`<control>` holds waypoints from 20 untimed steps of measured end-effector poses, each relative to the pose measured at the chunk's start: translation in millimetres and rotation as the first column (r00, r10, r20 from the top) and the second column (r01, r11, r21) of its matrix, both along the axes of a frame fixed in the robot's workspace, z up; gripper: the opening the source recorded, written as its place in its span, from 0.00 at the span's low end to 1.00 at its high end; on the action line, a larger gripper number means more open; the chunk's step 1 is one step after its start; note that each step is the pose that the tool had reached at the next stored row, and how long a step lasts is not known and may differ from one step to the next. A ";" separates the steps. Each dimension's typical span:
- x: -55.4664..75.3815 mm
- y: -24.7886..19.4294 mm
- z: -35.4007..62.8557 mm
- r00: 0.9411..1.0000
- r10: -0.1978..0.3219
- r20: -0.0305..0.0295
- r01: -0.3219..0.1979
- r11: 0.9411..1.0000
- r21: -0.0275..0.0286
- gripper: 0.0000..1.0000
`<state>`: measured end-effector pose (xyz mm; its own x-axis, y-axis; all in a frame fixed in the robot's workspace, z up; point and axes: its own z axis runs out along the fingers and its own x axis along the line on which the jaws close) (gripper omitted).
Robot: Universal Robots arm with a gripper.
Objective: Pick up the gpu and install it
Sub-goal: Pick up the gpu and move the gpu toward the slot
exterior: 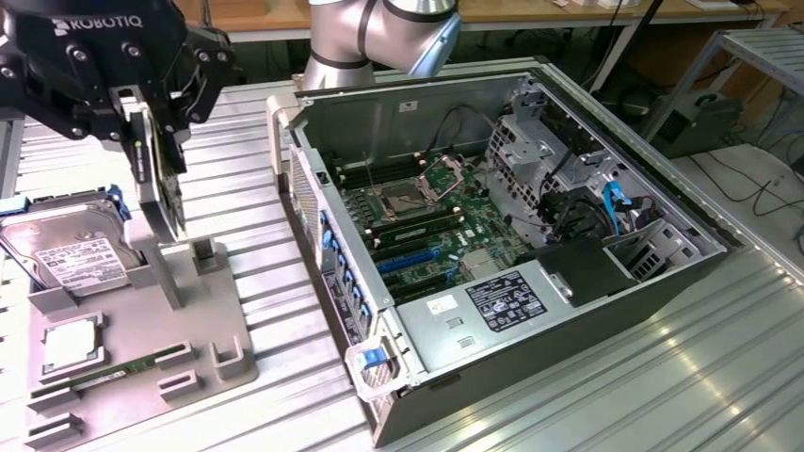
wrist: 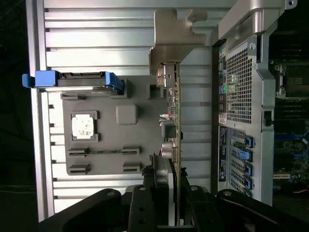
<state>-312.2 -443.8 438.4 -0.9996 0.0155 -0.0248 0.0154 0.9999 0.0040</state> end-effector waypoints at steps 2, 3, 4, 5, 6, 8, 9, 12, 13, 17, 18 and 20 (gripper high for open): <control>0.0 0.0 3.8 1.000 0.000 0.000 0.000 1.000 0.000 0.29; -0.1 0.0 3.9 1.000 0.000 0.000 0.000 1.000 0.000 0.29; 0.0 0.0 3.9 1.000 0.000 0.000 0.000 1.000 0.000 0.29; 0.7 0.0 3.9 1.000 0.000 0.000 0.000 1.000 0.000 0.29; 2.7 0.0 3.7 1.000 0.000 0.000 0.000 1.000 0.000 0.29; 8.1 0.0 3.3 1.000 0.000 0.000 0.000 1.000 0.001 0.29; 12.8 0.0 3.1 1.000 0.000 0.000 0.000 1.000 0.001 0.29; 26.5 0.0 2.7 1.000 0.000 0.000 0.000 1.000 0.001 0.29; 30.8 0.0 2.6 1.000 0.000 0.000 0.000 1.000 0.001 0.29; 53.3 0.0 2.4 1.000 0.000 0.000 0.000 1.000 0.001 0.29; 57.4 0.0 2.4 1.000 0.000 0.000 0.000 1.000 0.001 0.29; 65.8 0.0 2.4 1.000 0.000 0.000 0.000 1.000 0.000 0.29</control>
<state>-246.4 -443.8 440.8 -0.9996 0.0154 -0.0248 0.0153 0.9999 0.0044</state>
